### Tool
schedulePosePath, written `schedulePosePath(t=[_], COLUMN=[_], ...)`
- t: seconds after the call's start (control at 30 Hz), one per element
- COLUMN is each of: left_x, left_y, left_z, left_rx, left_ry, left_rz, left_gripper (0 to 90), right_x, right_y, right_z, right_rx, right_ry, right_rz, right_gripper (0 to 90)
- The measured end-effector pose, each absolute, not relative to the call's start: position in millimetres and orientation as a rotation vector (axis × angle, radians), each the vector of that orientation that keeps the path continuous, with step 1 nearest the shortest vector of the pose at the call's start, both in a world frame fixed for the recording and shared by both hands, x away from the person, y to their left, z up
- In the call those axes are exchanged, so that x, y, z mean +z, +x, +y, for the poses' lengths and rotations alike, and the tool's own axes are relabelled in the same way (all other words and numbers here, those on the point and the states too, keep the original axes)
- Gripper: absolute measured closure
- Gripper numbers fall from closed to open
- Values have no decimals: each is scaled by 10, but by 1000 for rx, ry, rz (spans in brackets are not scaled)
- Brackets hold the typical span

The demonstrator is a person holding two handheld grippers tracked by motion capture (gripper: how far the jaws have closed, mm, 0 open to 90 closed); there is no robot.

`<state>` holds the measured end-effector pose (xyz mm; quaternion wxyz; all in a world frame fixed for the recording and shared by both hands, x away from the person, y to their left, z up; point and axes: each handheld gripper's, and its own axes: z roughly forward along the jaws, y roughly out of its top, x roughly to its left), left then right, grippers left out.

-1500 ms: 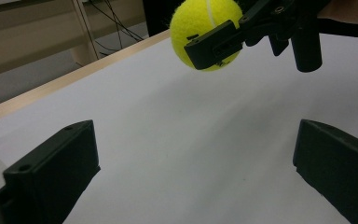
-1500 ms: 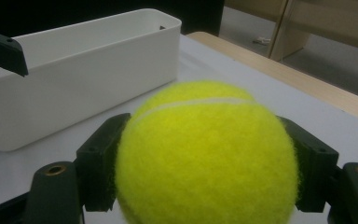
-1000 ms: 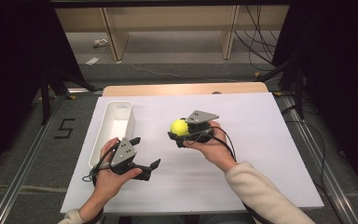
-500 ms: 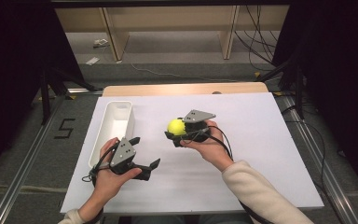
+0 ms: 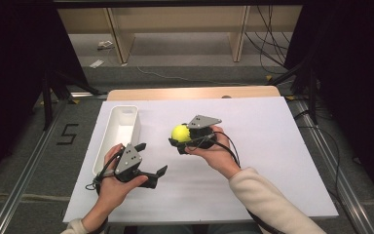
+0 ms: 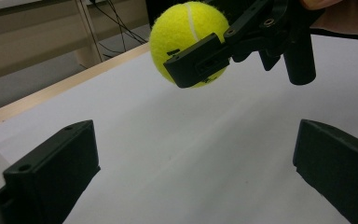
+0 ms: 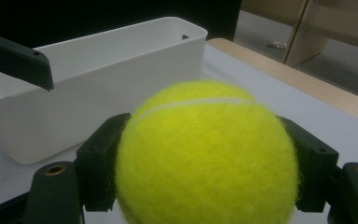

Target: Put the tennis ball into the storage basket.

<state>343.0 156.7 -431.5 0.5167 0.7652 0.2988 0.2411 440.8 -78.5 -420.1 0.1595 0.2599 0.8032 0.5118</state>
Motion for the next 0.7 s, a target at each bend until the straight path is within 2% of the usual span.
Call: schedulePosePath(t=[0.7], left_x=[-4317], left_y=[3430], left_z=[1562], left_rx=[581], left_ry=[1841], left_rz=[713], left_gripper=[0], right_x=[-4186], right_y=[4404], right_z=[-720], right_rx=[1470], right_ry=[733], right_rz=[2293], right_gripper=[269])
